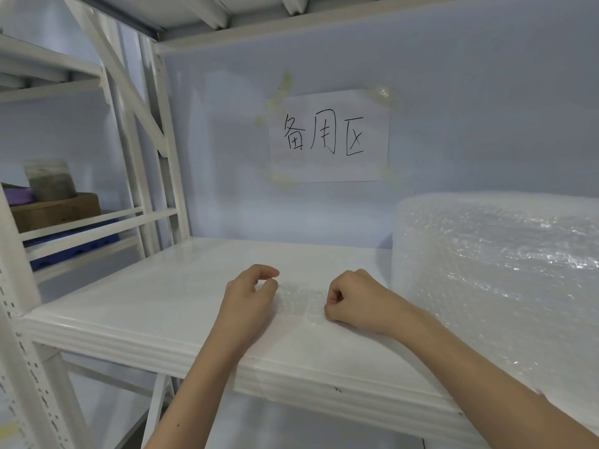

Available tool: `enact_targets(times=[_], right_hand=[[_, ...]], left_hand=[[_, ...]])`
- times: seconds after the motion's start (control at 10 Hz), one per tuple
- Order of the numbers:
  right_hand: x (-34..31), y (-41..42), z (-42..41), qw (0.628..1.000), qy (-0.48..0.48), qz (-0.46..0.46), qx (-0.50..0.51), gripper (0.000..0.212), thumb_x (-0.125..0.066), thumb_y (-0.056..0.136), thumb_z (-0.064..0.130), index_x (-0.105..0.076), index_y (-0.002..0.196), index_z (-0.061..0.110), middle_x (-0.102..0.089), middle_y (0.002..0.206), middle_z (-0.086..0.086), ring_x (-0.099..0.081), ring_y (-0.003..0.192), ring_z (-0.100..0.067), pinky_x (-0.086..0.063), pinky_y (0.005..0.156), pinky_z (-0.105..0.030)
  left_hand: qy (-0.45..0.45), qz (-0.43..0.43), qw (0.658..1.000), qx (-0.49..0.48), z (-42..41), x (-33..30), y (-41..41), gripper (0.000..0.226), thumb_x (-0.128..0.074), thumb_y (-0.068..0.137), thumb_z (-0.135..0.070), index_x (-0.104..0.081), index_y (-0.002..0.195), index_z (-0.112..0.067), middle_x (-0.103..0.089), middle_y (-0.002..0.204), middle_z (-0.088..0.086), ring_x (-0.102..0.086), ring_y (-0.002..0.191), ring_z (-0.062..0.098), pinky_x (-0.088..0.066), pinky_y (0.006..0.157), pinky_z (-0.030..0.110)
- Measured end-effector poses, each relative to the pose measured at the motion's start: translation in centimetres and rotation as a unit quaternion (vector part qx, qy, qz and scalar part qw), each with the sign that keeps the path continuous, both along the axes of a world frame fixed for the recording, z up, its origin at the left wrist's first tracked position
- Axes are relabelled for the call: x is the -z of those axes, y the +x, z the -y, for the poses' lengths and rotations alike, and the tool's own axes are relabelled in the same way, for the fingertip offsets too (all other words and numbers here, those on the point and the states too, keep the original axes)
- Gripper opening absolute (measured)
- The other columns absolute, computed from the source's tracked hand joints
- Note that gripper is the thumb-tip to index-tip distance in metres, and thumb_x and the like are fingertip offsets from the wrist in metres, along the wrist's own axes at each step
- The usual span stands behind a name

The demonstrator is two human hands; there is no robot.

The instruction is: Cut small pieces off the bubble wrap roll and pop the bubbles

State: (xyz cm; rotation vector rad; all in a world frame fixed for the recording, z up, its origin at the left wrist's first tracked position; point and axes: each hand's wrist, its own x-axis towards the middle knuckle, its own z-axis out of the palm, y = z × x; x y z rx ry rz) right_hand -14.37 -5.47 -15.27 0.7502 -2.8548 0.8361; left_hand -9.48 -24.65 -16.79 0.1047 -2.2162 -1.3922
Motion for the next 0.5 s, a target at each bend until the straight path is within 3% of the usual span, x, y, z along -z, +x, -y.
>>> enact_targets(times=[0.3,0.5], right_hand=[[0.51,-0.16,0.36,1.000,-0.015,-0.008,-0.019,0.025,-0.059,0.071,0.018,-0.061,0.071,-0.008,-0.068,0.077,-0.025,-0.046,0.055,-0.017,-0.039,0.054,-0.031],[0.15,-0.13,-0.09,1.000,0.000,0.007,-0.022,0.026,-0.059,0.067,0.019,-0.063,0.071,-0.006,-0.070,0.081,-0.024,-0.048,0.057,-0.016,-0.041,0.055,-0.031]], left_hand=[[0.024,-0.006,1.000,-0.008,0.09,-0.09,0.02,0.024,-0.048,0.095,-0.016,-0.064,0.108,-0.026,-0.062,0.115,-0.008,-0.055,0.112,0.012,-0.038,0.086,0.025],[0.060,-0.004,0.998,-0.012,0.42,-0.18,-0.31,0.024,-0.047,0.095,-0.015,-0.064,0.109,-0.023,-0.063,0.111,-0.008,-0.058,0.101,0.006,-0.042,0.076,0.018]])
